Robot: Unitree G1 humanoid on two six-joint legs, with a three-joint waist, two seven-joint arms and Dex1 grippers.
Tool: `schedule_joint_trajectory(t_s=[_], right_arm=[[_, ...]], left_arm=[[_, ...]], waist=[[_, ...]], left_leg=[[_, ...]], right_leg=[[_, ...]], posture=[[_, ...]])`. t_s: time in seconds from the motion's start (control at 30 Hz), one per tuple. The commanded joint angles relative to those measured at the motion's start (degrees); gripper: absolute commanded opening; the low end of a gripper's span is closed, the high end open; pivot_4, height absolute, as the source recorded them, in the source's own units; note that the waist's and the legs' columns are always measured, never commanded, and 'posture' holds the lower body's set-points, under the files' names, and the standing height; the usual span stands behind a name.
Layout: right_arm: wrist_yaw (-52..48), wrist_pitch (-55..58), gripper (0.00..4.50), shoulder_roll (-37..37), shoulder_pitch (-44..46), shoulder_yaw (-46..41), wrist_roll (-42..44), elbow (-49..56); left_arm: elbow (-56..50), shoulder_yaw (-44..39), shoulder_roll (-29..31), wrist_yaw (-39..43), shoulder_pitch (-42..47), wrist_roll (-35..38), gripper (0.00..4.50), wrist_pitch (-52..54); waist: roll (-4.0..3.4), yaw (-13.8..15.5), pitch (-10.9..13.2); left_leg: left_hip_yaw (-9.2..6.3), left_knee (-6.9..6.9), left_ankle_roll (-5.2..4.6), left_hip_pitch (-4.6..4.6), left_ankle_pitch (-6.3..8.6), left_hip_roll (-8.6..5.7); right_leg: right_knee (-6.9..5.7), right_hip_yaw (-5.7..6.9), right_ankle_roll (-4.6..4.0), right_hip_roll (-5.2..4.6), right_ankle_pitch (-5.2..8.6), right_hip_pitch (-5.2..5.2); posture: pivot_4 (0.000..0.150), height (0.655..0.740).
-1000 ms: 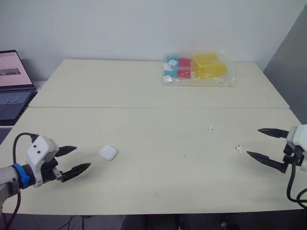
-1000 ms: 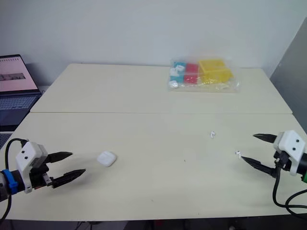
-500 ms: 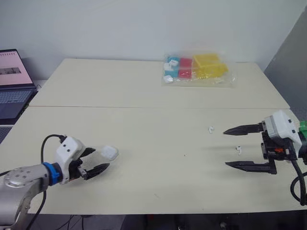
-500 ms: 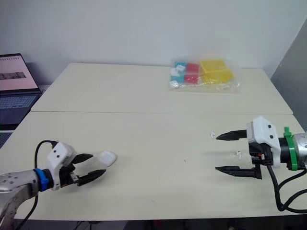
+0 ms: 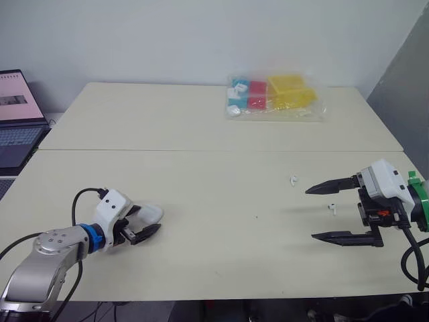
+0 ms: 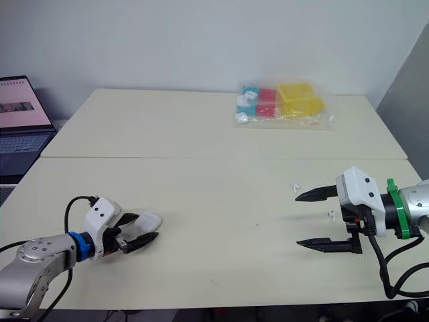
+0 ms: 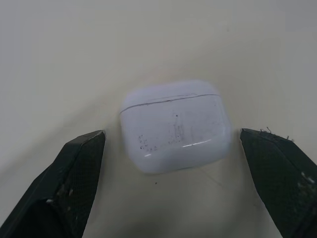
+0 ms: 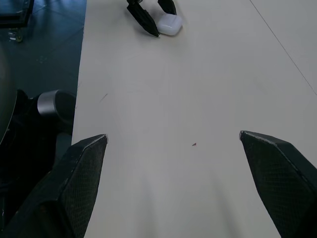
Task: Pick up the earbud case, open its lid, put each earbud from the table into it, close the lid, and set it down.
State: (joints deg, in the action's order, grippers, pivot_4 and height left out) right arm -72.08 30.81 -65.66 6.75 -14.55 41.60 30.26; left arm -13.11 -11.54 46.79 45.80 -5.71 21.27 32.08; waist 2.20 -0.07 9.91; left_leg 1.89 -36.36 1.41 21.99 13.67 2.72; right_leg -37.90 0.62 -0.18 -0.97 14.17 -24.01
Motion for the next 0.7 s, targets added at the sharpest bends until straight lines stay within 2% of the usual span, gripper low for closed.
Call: schedule_joint_trajectory(t_s=[0.03, 0.33, 0.67, 0.7], right_arm=[[0.8, -0.4, 4.46, 0.8, 1.7, -0.4, 0.7, 1.9], [2.8, 1.2, 4.46, 3.7, 7.9, 4.5, 1.7, 2.9], [2.8, 2.1, 4.46, 3.8, 8.6, 4.8, 1.6, 3.5], [2.9, 2.2, 4.50, 3.9, 8.6, 4.8, 1.6, 3.7]], left_arm=[[1.5, 0.7, -0.3, 0.0, 2.2, -0.3, 4.50, 0.5], [3.7, 3.5, -0.9, 0.3, 6.1, -1.0, 4.50, 2.4], [5.3, 5.8, -0.7, 1.6, 6.3, -3.2, 4.50, 1.5], [5.7, 6.3, -0.5, 2.1, 6.4, -3.5, 4.13, 1.0]], waist=[[0.00, 0.1, 0.0], [-0.01, 0.0, 0.0], [-0.06, 0.1, 0.0], [-0.06, 0.1, 0.0]], left_leg=[[0.00, -0.01, 0.00, 0.00, 0.00, 0.00], [-0.04, -0.30, 0.00, 0.04, 0.00, 0.01], [-0.09, -0.41, 0.00, -0.04, 0.00, -0.01], [-0.09, -0.42, 0.00, -0.05, 0.00, -0.01]], right_leg=[[-0.01, 0.01, 0.00, 0.00, 0.00, 0.00], [-0.14, 0.01, 0.03, 0.02, -0.02, 0.03], [-0.12, 0.02, -0.07, -0.06, 0.04, 0.20], [-0.12, 0.02, -0.09, -0.06, 0.05, 0.21]], posture=[[0.150, 0.7359], [0.150, 0.7359], [0.150, 0.7359], [0.150, 0.7359]])
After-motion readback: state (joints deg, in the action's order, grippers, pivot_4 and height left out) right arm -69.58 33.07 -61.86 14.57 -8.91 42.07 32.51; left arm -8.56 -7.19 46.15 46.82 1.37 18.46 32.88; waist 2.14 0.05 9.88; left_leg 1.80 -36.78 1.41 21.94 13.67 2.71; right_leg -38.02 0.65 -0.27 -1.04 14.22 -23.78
